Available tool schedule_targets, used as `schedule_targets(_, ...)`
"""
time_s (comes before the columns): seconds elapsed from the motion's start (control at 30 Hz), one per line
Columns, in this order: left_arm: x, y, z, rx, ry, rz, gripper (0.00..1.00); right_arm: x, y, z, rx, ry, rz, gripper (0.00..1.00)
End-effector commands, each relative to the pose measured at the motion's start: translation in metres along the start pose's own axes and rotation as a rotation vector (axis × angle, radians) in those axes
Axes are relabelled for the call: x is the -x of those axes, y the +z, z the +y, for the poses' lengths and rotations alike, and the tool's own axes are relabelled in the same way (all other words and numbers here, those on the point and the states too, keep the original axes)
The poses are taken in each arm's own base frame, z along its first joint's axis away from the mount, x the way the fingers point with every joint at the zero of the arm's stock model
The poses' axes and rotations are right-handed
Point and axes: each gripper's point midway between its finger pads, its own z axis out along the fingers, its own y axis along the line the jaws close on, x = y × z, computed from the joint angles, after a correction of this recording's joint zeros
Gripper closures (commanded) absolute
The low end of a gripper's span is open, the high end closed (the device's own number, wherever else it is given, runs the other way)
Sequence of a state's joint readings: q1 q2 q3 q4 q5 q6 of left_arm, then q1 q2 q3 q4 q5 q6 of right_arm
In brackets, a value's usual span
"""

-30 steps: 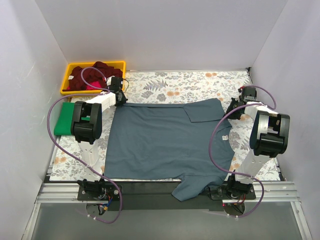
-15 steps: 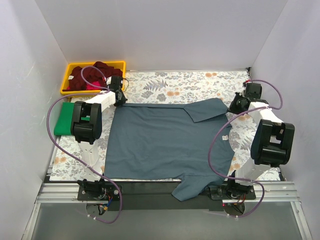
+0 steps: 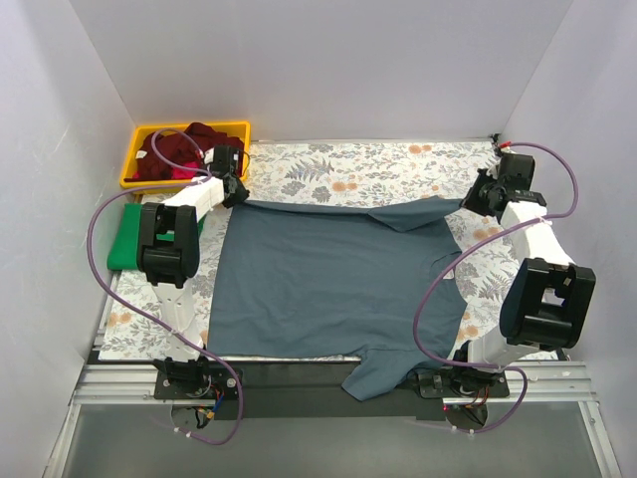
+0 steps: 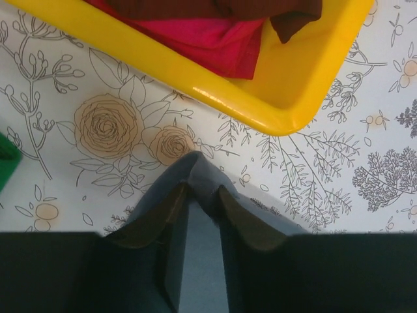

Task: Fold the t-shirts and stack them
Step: Fold the tshirt

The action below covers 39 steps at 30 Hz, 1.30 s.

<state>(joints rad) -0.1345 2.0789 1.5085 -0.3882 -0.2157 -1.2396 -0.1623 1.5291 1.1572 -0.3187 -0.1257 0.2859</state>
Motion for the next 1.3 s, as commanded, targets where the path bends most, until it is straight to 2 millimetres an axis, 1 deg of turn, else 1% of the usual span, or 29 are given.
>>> schedule_targets(0.0, 0.035, -0.022, -0.015, -0.083, -0.061, -0.074, 0.71, 0.008, 0.000, 0.006, 0.021, -0.009, -0.003, 0.99)
schedule_targets(0.1, 0.036, -0.022, -0.022, -0.114, -0.077, -0.071, 0.61, 0.005, 0.004, 0.006, 0.026, -0.007, 0.007, 0.99)
schedule_targets(0.13, 0.036, -0.022, -0.024, -0.123, -0.081, -0.068, 0.61, 0.004, 0.006, 0.006, 0.027, -0.009, 0.013, 0.99)
schedule_targets(0.23, 0.034, -0.021, -0.027, -0.135, -0.092, -0.057, 0.61, 0.003, 0.007, 0.007, 0.033, -0.013, 0.014, 0.99)
schedule_targets(0.4, 0.032, -0.018, -0.026, -0.124, -0.118, -0.052, 0.60, 0.002, 0.009, 0.008, 0.038, -0.014, 0.016, 0.99)
schedule_targets(0.57, 0.034, -0.022, -0.023, -0.102, -0.232, -0.062, 0.59, -0.001, 0.011, 0.007, 0.042, -0.013, 0.025, 0.99)
schedule_targets(0.7, 0.037, -0.017, -0.019, -0.064, -0.327, -0.083, 0.59, -0.002, 0.012, 0.008, 0.046, -0.019, 0.026, 0.99)
schedule_targets(0.8, 0.039, -0.013, -0.022, -0.073, -0.380, -0.086, 0.58, -0.002, 0.011, 0.008, 0.048, -0.022, 0.027, 0.99)
schedule_targets(0.83, 0.039, -0.012, -0.024, -0.078, -0.386, -0.081, 0.58, -0.002, 0.012, 0.009, 0.050, -0.023, 0.027, 0.99)
schedule_targets(0.87, 0.043, -0.012, -0.028, -0.090, -0.392, -0.084, 0.58, -0.003, 0.012, 0.009, 0.052, -0.023, 0.029, 0.99)
schedule_targets(0.93, 0.037, -0.004, -0.031, -0.097, -0.390, -0.059, 0.57, -0.005, 0.012, 0.009, 0.058, -0.023, 0.036, 0.99)
schedule_targets(1.0, 0.037, 0.000, -0.034, -0.103, -0.392, -0.051, 0.57, -0.007, 0.014, 0.009, 0.064, -0.022, 0.037, 0.99)
schedule_targets(1.07, 0.034, 0.004, -0.034, -0.101, -0.391, -0.045, 0.57, -0.007, 0.014, 0.010, 0.068, -0.021, 0.033, 0.99)
schedule_targets(1.1, 0.032, 0.007, -0.034, -0.097, -0.391, -0.040, 0.57, -0.010, 0.015, 0.009, 0.068, -0.018, 0.039, 0.99)
schedule_targets(1.27, 0.033, 0.012, -0.034, -0.086, -0.387, -0.044, 0.59, -0.016, 0.019, 0.010, 0.081, -0.013, 0.052, 0.99)
